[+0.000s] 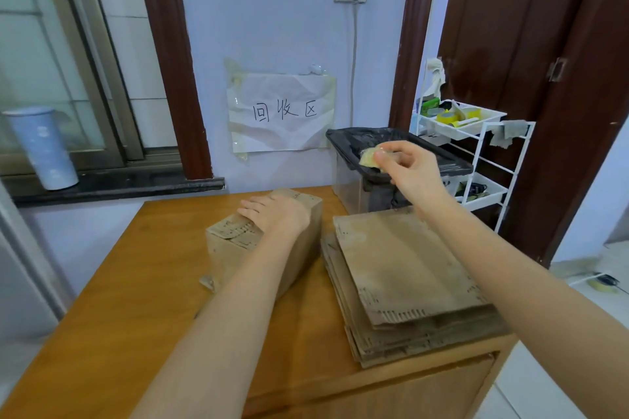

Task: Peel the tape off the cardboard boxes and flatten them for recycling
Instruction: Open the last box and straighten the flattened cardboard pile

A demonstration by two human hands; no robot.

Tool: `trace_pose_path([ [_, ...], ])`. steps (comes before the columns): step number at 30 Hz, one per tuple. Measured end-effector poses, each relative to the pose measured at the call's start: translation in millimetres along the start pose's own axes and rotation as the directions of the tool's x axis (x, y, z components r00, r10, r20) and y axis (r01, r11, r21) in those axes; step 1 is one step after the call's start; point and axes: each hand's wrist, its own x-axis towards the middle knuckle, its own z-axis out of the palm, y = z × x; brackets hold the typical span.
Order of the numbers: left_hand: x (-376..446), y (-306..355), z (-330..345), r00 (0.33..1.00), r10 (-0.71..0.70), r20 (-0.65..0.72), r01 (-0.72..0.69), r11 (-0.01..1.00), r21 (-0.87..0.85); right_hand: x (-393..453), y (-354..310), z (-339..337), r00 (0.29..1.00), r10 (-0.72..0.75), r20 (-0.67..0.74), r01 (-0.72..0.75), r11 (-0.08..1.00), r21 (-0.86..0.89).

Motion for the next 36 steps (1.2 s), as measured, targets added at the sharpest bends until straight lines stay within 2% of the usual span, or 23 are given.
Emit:
trace_pose_path([
  [3, 16, 16, 2, 1.0, 0.015, -0.014, -0.014, 0.994, 0.105, 32, 10, -7, 0.996, -0.004, -0.093, 0.0, 0.999, -0.038],
  [6, 25, 27, 15, 0.994, 0.067, -0.091, -0.044, 0.972, 0.229, 64, 26, -14, 0.986, 0.064, -0.156, -0.069, 0.997, -0.031],
  [10, 40, 34, 27, 0.982, 0.076, -0.176, -0.024, 0.959, 0.281, 100, 48, -20, 0.967, 0.116, -0.226, -0.146, 0.981, -0.124],
  [17, 61, 40, 34, 0.964, 0.089, -0.251, -0.019, 0.963, 0.268, 141, 82, -12, 0.964, 0.206, -0.17, -0.257, 0.893, -0.371],
  [20, 63, 38, 36, 0.957, 0.096, -0.273, -0.024, 0.967, 0.255, 154, 91, -7, 0.959, 0.267, -0.095, -0.277, 0.809, -0.519],
  [23, 64, 37, 38, 0.949, 0.111, -0.295, -0.04, 0.97, 0.238, 160, 97, -7, 0.953, 0.291, -0.084, -0.274, 0.708, -0.651],
  [27, 63, 36, 39, 0.94, 0.123, -0.317, -0.047, 0.97, 0.239, 160, 100, -7, 0.944, 0.321, -0.071, -0.283, 0.682, -0.675],
  [30, 62, 36, 39, 0.939, 0.123, -0.321, -0.046, 0.97, 0.238, 161, 98, -6, 0.95, 0.304, -0.071, -0.277, 0.716, -0.641],
  [33, 61, 35, 38, 0.937, 0.122, -0.327, -0.047, 0.972, 0.229, 155, 88, -6, 0.971, 0.225, -0.075, -0.223, 0.754, -0.617],
  [36, 56, 31, 35, 0.937, 0.133, -0.322, -0.065, 0.975, 0.214, 151, 74, -6, 0.987, 0.13, -0.099, -0.163, 0.748, -0.643],
])
